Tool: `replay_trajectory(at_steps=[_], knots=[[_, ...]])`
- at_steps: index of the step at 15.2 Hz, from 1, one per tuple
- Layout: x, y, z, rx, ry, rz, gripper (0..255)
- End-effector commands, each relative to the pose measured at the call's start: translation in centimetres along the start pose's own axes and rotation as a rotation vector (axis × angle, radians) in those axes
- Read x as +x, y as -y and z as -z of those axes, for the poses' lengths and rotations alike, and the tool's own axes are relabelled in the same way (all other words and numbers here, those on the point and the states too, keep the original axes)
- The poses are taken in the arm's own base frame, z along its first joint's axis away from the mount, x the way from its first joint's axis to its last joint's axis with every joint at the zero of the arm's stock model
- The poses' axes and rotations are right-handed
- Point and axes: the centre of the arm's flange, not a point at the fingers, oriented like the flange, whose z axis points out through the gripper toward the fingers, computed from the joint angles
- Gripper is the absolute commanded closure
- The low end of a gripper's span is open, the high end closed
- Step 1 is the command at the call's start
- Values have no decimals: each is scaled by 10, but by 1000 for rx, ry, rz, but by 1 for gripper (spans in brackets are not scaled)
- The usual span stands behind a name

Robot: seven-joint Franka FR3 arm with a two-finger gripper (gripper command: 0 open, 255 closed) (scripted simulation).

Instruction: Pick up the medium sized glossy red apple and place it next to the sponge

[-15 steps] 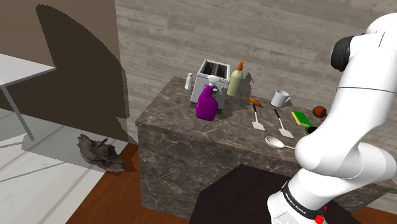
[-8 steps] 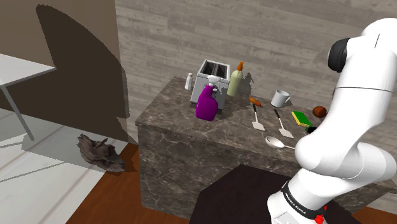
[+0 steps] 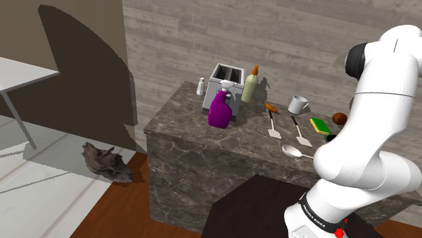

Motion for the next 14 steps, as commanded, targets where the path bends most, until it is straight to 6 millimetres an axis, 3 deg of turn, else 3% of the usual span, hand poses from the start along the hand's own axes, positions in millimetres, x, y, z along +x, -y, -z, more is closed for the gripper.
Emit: replay_trajectory(at_steps=[1, 7, 8, 13, 14], knots=[[1, 0, -3, 0, 0, 0, 255], [1, 0, -3, 0, 0, 0, 255], [1, 0, -3, 0, 0, 0, 0], [1, 0, -3, 0, 0, 0, 0], [1, 0, 10, 0, 0, 0, 0]])
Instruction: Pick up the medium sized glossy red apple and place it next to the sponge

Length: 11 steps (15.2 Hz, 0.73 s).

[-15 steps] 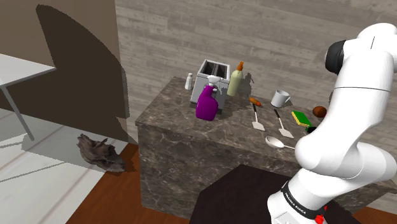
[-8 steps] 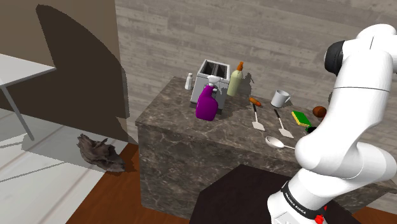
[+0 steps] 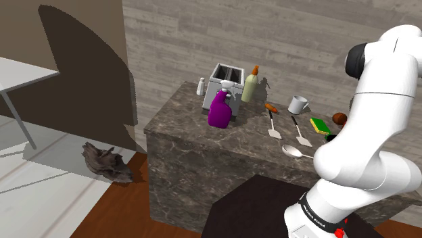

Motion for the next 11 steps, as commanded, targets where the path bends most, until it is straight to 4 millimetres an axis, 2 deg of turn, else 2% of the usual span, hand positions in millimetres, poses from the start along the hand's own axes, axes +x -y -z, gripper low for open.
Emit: replay_trajectory(at_steps=[1, 3, 11], knots=[[-1, 0, 21, 0, 0, 0, 0], [-1, 0, 44, 0, 0, 0, 0], [-1, 0, 44, 0, 0, 0, 0]])
